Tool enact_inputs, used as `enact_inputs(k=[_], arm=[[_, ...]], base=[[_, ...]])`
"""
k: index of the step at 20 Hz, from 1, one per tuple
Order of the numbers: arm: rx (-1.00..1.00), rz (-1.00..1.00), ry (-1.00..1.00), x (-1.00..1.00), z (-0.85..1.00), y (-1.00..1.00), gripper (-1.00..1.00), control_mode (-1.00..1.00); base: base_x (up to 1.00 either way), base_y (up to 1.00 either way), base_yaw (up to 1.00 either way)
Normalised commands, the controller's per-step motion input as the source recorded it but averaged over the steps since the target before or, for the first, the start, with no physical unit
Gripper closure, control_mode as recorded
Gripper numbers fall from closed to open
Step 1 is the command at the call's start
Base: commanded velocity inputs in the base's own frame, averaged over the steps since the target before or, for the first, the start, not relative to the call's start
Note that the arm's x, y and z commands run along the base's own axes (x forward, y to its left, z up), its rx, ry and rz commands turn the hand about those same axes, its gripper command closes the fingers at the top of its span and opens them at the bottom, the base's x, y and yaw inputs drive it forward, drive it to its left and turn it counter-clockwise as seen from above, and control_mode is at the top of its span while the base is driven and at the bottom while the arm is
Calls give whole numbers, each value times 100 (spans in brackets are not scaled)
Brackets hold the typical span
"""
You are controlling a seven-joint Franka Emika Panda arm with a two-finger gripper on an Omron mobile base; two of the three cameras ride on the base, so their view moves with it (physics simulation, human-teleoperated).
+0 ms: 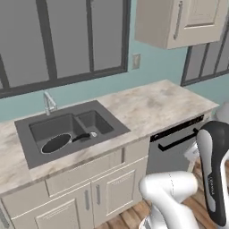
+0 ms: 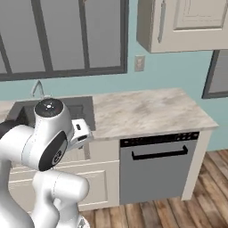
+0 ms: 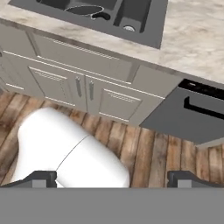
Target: Move the pot and pan from the stove into the sink.
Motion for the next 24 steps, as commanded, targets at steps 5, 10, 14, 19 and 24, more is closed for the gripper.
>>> enact_inputs(k=[5, 10, 14, 19, 24], arm=[[0, 0, 0, 0, 0, 0, -100, 100], [0, 0, 0, 0, 0, 0, -100, 100], [0, 0, 0, 0, 0, 0, -100, 100], [0, 0, 0, 0, 0, 0, -100, 100], [0, 0, 0, 0, 0, 0, -100, 100]], base=[[9, -7, -46], [10, -10, -45], [10, -10, -45], [11, -9, -44], [12, -9, -44]])
